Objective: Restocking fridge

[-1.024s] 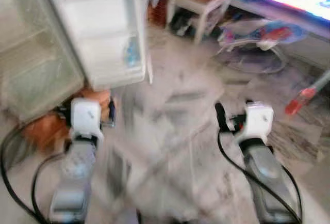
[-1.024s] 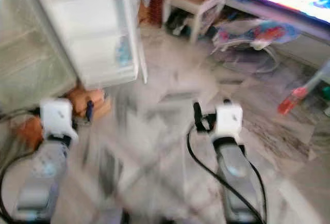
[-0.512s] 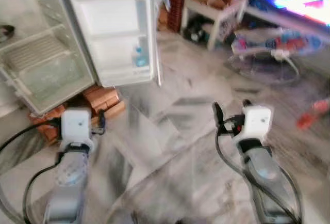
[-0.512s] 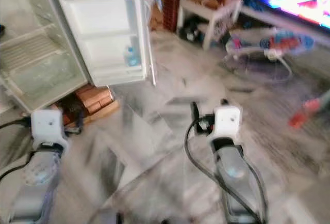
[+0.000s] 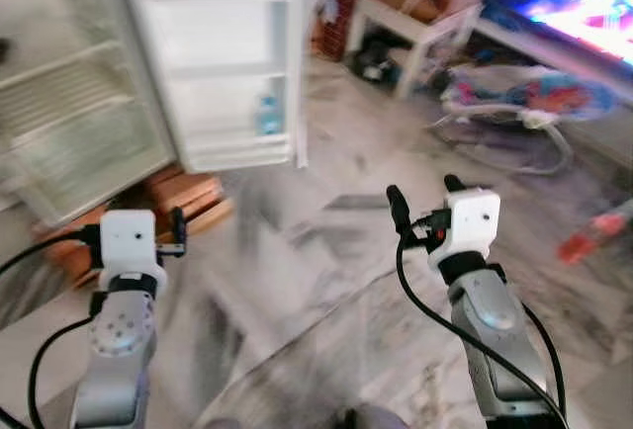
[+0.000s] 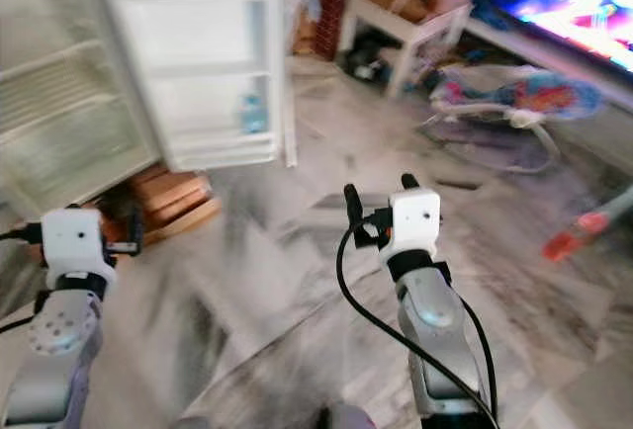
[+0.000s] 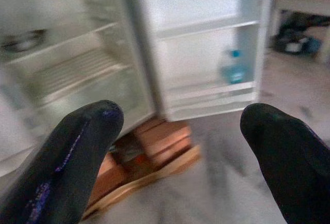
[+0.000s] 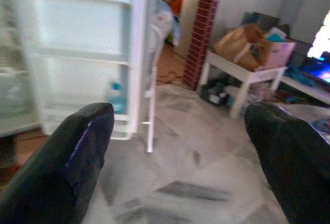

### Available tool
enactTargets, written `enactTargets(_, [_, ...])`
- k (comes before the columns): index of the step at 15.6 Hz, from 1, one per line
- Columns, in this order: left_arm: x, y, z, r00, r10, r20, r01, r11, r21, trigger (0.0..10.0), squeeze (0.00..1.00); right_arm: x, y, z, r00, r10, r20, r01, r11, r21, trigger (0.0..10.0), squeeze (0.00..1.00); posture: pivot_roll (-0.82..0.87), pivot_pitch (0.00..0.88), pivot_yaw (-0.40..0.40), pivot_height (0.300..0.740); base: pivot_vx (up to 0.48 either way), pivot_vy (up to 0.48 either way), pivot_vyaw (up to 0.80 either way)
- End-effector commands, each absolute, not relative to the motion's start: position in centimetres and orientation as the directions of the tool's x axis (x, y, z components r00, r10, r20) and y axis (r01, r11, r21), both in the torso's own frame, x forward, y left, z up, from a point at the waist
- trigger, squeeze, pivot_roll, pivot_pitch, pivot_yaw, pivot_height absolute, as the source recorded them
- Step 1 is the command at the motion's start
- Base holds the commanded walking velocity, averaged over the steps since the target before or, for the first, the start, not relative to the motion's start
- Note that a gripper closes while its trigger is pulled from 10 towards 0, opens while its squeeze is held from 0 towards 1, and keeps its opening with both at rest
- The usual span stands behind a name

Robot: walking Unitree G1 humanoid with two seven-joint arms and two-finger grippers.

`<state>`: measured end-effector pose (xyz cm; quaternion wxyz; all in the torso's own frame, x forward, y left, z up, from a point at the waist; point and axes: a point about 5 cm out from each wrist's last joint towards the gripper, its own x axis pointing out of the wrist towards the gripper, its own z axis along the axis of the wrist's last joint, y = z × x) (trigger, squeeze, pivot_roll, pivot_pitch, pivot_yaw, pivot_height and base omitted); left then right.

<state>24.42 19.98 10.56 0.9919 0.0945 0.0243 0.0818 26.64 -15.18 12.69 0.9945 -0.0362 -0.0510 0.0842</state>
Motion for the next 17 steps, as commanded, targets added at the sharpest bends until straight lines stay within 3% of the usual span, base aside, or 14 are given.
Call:
enactTargets(1, [24.5,19.1,10.9,0.990,0.141,-0.021,-0.135,0.972,0.192,10.0,0.00,26.6,-16.0,12.7,0.985,0.146,0.091,-0.138,0.986,-0.094,10.0,0.00,0.12,0.077,-0.052,0.740,0.480,0.000,0.00])
enactTargets(8, [24.7,19.2,10.8,0.988,0.155,-0.010,-0.150,0.968,0.203,10.0,0.00,27.3,-16.9,13.0,0.984,0.149,0.097,-0.138,0.984,-0.111,10.0,0.00,0.15,0.076,-0.085,0.740,0.480,0.000,0.00])
enactTargets(13, [22.8,19.0,9.8,0.989,0.127,-0.073,-0.108,0.969,0.222,10.0,0.00,25.8,-16.5,11.7,0.990,0.120,0.069,-0.115,0.991,-0.073,10.0,0.00,0.13,0.093,-0.036,0.740,0.480,0.000,0.00])
enactTargets(17, [23.3,18.1,10.3,0.995,0.089,-0.035,-0.076,0.960,0.270,10.0,0.00,26.0,-16.4,11.8,0.987,0.139,0.075,-0.131,0.985,-0.108,10.0,0.00,0.13,0.093,-0.034,0.740,0.441,0.000,0.30])
